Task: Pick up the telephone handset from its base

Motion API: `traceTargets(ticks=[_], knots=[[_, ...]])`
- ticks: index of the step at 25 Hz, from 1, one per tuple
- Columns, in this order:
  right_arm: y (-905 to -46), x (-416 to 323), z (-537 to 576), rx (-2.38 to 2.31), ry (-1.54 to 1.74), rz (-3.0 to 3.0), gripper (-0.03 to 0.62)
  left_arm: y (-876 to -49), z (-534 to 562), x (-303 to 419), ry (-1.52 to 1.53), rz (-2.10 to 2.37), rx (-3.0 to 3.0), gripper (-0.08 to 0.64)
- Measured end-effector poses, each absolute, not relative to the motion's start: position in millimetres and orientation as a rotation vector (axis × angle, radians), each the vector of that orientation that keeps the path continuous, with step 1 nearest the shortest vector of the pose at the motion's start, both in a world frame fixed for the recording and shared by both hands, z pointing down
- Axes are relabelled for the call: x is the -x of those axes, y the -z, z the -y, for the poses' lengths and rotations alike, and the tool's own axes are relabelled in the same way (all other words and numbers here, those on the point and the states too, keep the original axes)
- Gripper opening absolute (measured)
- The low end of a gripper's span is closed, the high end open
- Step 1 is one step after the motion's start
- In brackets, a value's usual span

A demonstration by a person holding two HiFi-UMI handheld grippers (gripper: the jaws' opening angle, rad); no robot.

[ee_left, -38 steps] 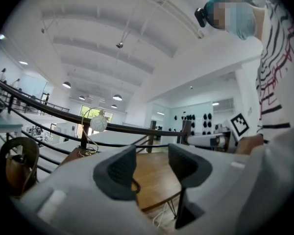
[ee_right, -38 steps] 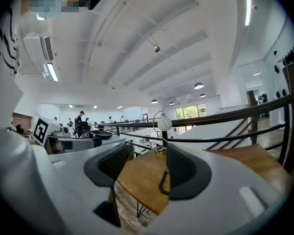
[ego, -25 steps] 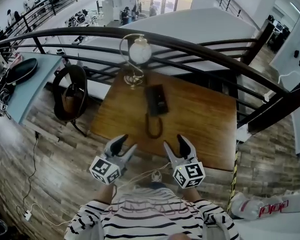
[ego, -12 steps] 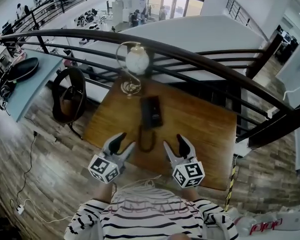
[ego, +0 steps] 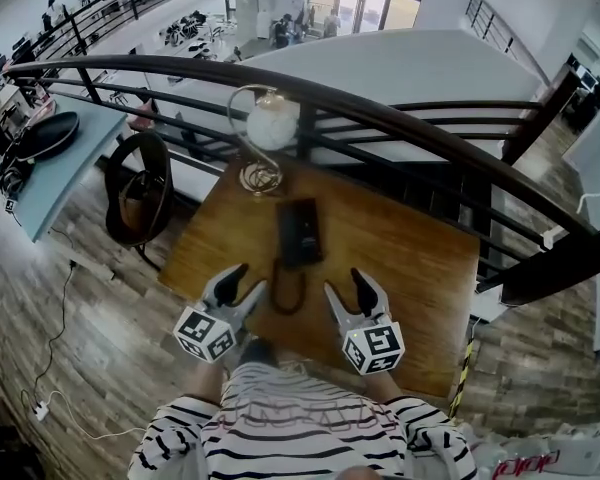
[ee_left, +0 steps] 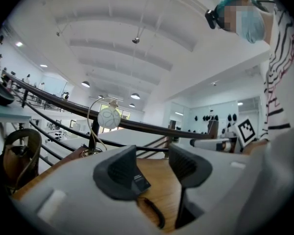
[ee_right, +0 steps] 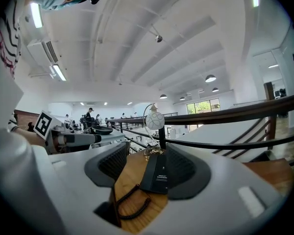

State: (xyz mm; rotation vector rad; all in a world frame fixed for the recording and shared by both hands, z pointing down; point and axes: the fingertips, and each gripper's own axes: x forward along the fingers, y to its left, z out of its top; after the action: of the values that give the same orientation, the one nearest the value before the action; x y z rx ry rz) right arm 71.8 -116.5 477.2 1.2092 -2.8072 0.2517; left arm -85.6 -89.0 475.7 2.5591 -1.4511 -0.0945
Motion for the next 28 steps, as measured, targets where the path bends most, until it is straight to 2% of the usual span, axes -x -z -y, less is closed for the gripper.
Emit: traceTargets(ticks=[28], knots=[[-592.8,-7.8,272.4,-1.333,-0.394,2.482,0.204,-576.7,301.5,136.9,0.042,1.103,-2.369,0.217]])
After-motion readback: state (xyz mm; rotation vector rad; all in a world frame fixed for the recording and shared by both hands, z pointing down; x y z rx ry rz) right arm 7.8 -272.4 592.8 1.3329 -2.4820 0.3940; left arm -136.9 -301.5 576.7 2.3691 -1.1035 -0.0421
